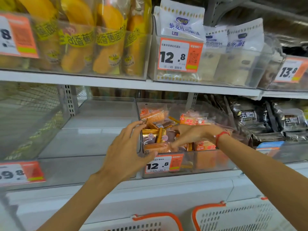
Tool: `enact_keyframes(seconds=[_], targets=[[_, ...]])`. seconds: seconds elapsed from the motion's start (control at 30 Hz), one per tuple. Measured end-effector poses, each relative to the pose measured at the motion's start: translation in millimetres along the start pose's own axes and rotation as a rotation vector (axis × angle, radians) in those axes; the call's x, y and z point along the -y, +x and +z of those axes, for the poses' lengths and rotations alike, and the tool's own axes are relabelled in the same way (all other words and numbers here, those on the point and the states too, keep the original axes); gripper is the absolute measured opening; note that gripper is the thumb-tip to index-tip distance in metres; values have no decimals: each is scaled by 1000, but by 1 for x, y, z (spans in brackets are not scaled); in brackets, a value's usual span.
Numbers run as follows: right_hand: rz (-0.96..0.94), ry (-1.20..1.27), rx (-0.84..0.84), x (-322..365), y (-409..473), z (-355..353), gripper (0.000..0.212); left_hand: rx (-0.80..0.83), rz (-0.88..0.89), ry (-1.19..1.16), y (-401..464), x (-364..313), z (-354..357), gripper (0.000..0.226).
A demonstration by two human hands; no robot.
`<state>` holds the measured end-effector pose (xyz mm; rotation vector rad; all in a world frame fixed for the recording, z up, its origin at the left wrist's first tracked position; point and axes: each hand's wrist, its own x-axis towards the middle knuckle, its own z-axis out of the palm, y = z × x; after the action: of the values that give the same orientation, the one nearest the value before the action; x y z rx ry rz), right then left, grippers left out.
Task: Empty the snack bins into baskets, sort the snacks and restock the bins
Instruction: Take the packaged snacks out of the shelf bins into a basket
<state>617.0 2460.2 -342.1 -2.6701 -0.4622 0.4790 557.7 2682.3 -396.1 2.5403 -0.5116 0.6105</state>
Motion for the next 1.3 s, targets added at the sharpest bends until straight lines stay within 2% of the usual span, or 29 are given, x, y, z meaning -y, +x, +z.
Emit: enact_keyframes(seconds=[0.07,0.13,0.27,0.33,0.4,0.47,0.57,0.63,0.7,0.77,0.83,0.93,1.0,1.1,1.2,1.3], targets=[[-38,63,-52,-5,-8,-2,55,-8,95,54,12,-7,-8,95],[-131,157,-156,-10,-19,0,50,27,170,94,30,-17,-13,104],[-222,181,-337,-22,-36,10,48,319,180,236,72,-34,-2,110],[-212,81,-366,-26,-38,7,59,483,118,202,84,-37,5,105],[-170,-29,-328,-33,-38,-4,63,535,107,167,88,-39,10,93],[-134,-133,-254,-45,-39,-19,66,525,151,183,86,-41,12,81],[-11,-304,-177,-69,-39,-38,70,520,198,252,83,-45,15,80],[72,-257,-93,-83,-40,-43,74,509,192,305,87,-48,15,75],[101,-154,-28,-92,-39,-44,89,487,176,364,89,-52,16,74],[101,-190,-17,-95,-38,-43,93,483,159,375,89,-53,18,76],[99,-308,-100,-94,-36,-41,83,497,148,353,87,-52,20,75],[138,-509,-234,-85,-35,-27,87,475,144,309,85,-50,22,68],[181,-491,-208,-81,-31,-19,85,444,145,283,82,-50,23,64],[163,-460,-229,-77,-27,-12,60,398,168,259,80,-50,22,65],[70,-529,-420,-77,-30,-4,49,383,180,188,77,-48,17,67],[6,-474,-646,-80,-44,-1,63,292,181,110,76,-51,4,60]])
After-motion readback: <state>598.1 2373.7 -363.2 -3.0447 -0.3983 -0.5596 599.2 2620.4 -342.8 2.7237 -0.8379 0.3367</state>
